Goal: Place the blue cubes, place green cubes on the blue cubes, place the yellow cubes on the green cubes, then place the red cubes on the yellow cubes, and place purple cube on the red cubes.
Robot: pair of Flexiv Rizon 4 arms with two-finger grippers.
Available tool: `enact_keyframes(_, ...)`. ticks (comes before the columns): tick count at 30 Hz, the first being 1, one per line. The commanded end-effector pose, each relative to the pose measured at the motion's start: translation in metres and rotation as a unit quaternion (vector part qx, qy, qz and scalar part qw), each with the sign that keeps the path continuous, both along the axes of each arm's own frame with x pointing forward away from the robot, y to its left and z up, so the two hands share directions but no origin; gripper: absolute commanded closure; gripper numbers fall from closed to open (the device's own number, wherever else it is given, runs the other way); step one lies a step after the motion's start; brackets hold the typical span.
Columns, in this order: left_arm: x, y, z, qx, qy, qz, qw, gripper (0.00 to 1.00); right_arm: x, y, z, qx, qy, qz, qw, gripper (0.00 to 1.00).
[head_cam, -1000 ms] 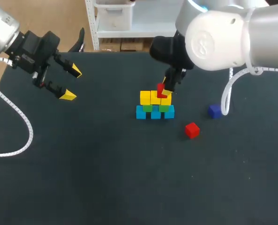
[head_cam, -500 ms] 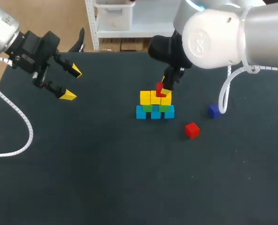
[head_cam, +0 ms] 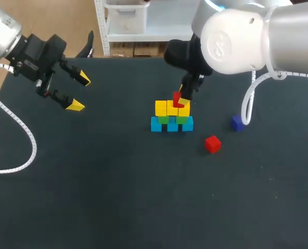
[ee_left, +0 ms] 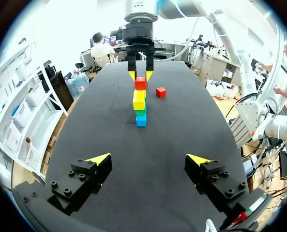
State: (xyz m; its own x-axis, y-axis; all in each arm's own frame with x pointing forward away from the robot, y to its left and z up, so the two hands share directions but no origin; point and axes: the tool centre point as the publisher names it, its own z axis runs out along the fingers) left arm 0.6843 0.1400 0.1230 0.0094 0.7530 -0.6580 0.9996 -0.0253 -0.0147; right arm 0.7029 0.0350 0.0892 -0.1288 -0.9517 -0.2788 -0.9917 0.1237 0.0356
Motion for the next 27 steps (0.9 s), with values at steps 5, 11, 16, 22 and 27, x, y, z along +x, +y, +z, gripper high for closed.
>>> enact_keyframes(5, -0.0002, 0.0013, -0.0005, -0.001, -0.001, -0.001, 1.000, 0.00, 0.0024, 0.0011, -0.0010, 0.000, 0.003, 0.001, 1.000, 1.00)
enact_keyframes(11, -0.0002, 0.0013, -0.0005, -0.001, -0.001, -0.001, 1.000, 0.00, 0.0028, 0.0017, -0.0014, -0.001, 0.004, 0.002, 1.000, 1.00)
enact_keyframes(16, -0.0002, 0.0013, -0.0005, -0.001, -0.001, -0.001, 1.000, 0.00, 0.0030, 0.0020, -0.0016, -0.001, 0.004, 0.001, 1.000, 1.00)
enact_keyframes(22, -0.0002, 0.0013, -0.0005, -0.001, -0.001, -0.001, 1.000, 0.00, 0.0032, 0.0022, -0.0018, 0.000, 0.005, 0.000, 1.000, 1.00)
enact_keyframes(27, -0.0002, 0.0013, -0.0005, -0.001, -0.001, -0.001, 1.000, 0.00, 0.0034, 0.0018, -0.0020, 0.000, 0.006, -0.001, 1.000, 1.00)
